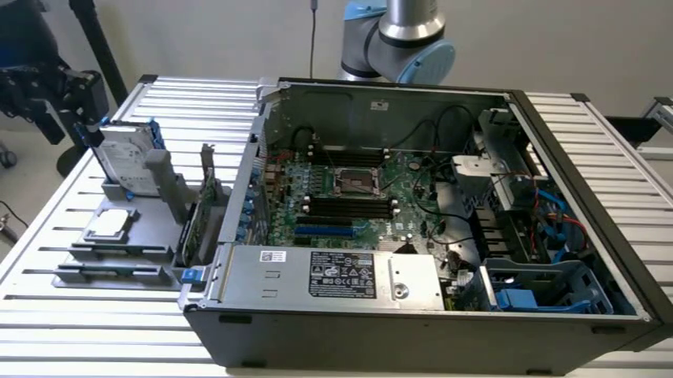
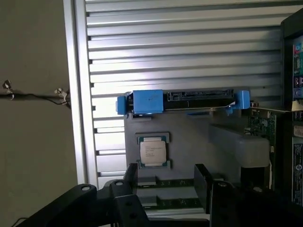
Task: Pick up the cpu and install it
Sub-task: 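Pick up the cpu and move it towards the insertion slot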
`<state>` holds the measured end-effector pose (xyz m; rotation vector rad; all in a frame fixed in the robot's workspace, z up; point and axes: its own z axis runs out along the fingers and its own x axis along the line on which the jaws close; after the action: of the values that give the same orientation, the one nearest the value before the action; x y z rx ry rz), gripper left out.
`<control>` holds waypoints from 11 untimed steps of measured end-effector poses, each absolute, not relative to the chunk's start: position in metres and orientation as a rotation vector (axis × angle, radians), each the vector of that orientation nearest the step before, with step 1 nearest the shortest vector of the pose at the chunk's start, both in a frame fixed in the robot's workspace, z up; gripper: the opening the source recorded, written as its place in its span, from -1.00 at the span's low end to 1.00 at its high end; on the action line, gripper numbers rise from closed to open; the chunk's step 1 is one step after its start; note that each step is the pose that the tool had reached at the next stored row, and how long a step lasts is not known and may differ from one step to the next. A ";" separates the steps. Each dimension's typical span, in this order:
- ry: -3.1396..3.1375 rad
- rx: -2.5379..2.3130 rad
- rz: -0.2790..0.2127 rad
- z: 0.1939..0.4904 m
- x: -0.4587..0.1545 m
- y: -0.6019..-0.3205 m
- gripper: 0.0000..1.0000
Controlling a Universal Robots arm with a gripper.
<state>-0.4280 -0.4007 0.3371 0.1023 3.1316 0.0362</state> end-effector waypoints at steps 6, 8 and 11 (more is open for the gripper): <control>3.133 0.102 0.036 0.326 -0.427 -0.409 0.19; 3.133 0.102 0.036 0.322 -0.426 -0.413 0.19; 3.133 0.101 0.036 0.317 -0.426 -0.417 0.19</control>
<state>-0.4257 -0.4169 0.3168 0.1009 3.1327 0.0364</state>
